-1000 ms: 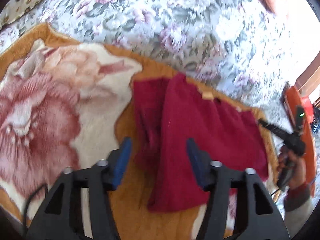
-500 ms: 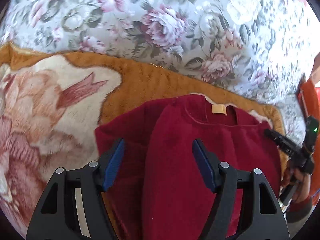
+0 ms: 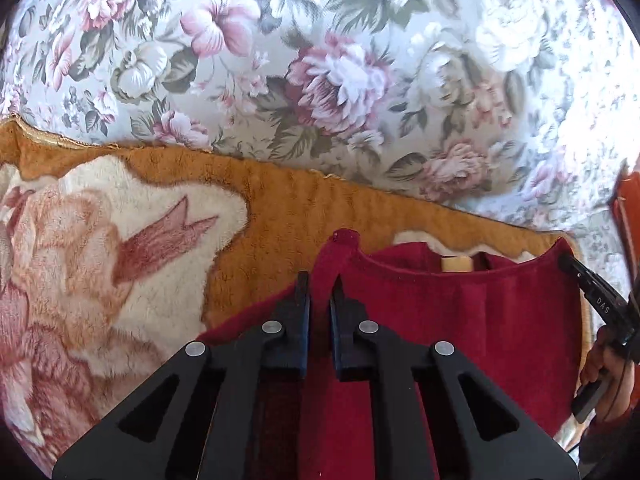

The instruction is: Fold small clothes

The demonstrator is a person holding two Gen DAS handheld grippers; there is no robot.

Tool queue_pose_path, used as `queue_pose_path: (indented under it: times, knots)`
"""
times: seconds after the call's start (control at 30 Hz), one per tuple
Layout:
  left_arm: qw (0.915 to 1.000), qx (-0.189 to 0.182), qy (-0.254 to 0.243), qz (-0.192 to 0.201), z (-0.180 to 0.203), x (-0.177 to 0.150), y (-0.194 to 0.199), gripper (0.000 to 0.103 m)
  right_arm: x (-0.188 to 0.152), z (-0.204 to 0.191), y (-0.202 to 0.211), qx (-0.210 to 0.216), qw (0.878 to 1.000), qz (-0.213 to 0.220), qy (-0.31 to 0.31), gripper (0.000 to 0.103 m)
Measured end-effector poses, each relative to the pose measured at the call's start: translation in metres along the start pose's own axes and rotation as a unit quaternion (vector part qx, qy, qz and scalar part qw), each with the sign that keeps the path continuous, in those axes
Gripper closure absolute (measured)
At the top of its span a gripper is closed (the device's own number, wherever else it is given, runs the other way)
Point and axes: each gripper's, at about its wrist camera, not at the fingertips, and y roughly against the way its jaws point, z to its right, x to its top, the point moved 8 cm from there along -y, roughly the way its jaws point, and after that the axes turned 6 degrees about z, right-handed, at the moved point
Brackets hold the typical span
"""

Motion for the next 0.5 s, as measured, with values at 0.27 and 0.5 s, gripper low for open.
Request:
queue_pose_path:
  times: [0.27,0.5]
  knots:
    - [0.9999,0.004,0.011,-0.007,-0.01,-0.006,-0.013,0.084,-0.019,0.005,-0.04,-0.027,0.998,-0.058,0.0,0.089]
    - [0.9997,0.001,0.001,0.026,-0.018,-0.019,0.045,0.069,-0.013,-0.019,0.031,0.004,1.0,-0.029,0.01,0.08]
